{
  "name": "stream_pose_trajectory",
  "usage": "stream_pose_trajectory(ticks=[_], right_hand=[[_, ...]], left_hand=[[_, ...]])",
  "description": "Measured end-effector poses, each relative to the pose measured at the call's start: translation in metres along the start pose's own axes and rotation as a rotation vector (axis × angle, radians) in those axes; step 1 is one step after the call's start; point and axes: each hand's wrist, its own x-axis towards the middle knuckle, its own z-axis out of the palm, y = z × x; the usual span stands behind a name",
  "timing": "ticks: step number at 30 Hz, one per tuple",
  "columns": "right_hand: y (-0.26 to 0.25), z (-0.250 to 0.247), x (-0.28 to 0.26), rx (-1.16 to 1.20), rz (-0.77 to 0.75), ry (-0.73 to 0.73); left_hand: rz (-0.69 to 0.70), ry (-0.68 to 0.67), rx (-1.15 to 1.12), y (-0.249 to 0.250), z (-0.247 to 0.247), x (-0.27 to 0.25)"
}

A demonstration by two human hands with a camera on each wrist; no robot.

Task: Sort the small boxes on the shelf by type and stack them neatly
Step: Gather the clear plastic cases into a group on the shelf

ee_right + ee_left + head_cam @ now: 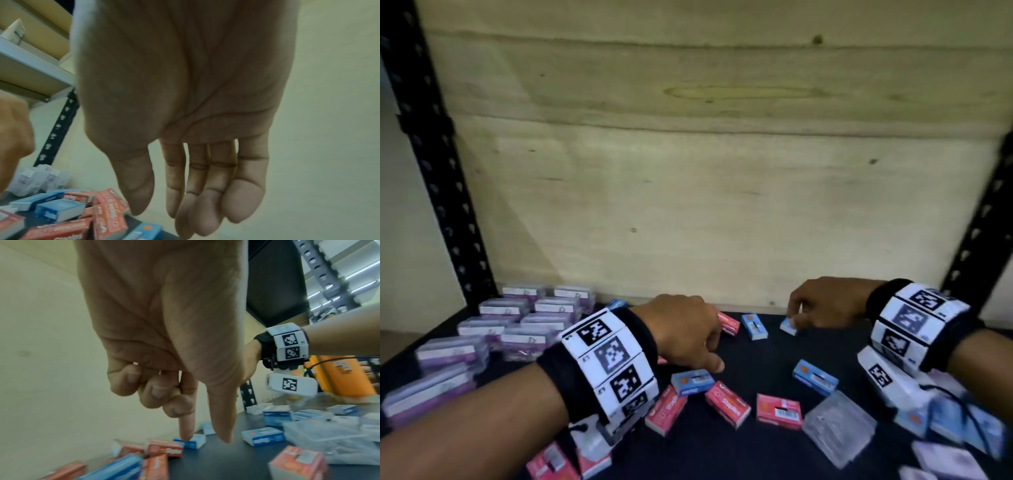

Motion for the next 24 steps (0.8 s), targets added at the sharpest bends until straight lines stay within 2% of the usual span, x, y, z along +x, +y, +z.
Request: stream_pose_trajectory(ticks=[4, 8, 11, 16, 24], right_hand=[[0.035, 0.008, -0.03, 0.0, 0.087, 0.024], [0.07, 0.018, -0.065, 0.02, 0.169, 0.031], [0.091, 0.029, -0.083, 0.044, 0.218, 0.019], [0.115, 0.046, -0.097, 0.084, 0.286, 0.031], [0.12, 0.058, -0.098, 0.06, 0.227, -0.031]], left_hand=[[0.17, -0.013, -0.001, 0.045, 0.0, 0.011], [0.244, -0.014, -0.01, 0.088, 0.005, 0.025], [0.262, -0.023, 0.016, 0.111, 0.009, 0.033], [0.194, -0.063, 0.073, 0.131, 0.011, 0.036], [0.18, -0.091, -0.091, 0.134, 0.013, 0.033]])
